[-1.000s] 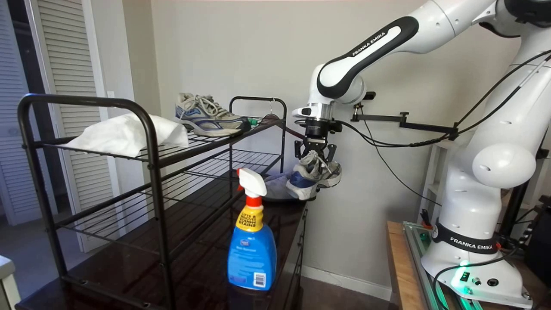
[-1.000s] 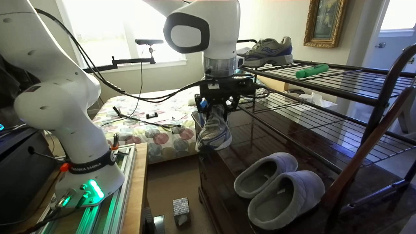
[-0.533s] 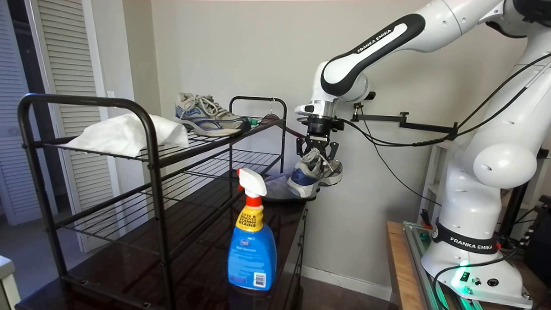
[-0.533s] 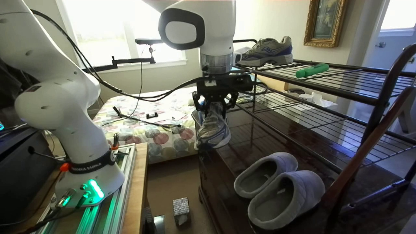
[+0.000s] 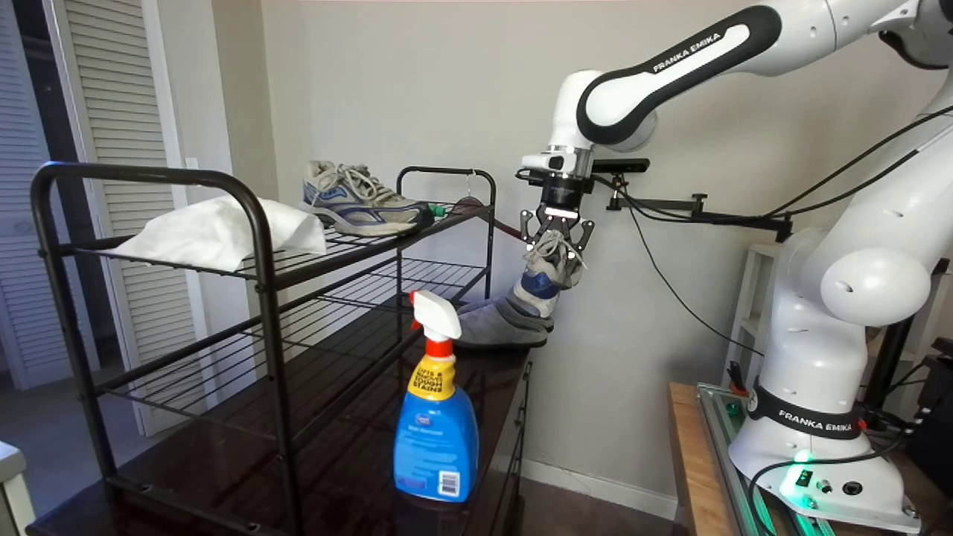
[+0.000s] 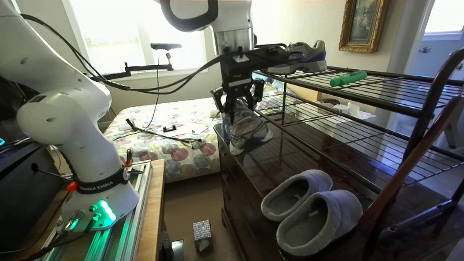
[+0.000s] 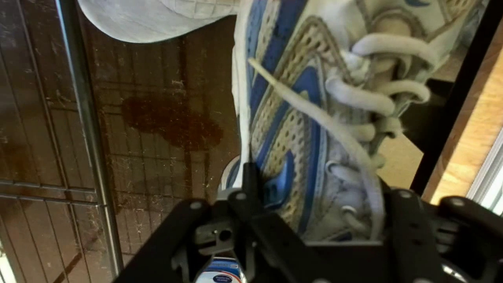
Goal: Place the left sneaker next to the right one
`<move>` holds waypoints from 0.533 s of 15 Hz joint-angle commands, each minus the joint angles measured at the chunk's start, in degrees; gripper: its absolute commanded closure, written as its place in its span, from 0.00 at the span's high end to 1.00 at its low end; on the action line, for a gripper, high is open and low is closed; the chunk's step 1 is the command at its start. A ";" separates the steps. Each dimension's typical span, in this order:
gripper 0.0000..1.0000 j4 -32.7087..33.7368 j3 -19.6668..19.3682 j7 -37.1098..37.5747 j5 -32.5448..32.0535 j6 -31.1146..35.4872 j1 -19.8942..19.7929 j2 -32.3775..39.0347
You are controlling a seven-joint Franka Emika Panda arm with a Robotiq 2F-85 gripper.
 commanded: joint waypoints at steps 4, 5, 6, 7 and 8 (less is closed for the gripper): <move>0.37 3.64 -0.92 -3.57 -7.17 -4.26 1.42 -7.19; 0.37 4.66 -1.10 -3.97 -7.48 -4.91 1.64 -7.29; 0.37 6.03 -1.22 -4.30 -7.65 -5.75 1.91 -7.21; 0.37 7.31 -1.36 -4.70 -7.61 -6.63 2.22 -7.07; 0.37 8.82 -1.48 -5.32 -7.43 -7.31 2.52 -6.73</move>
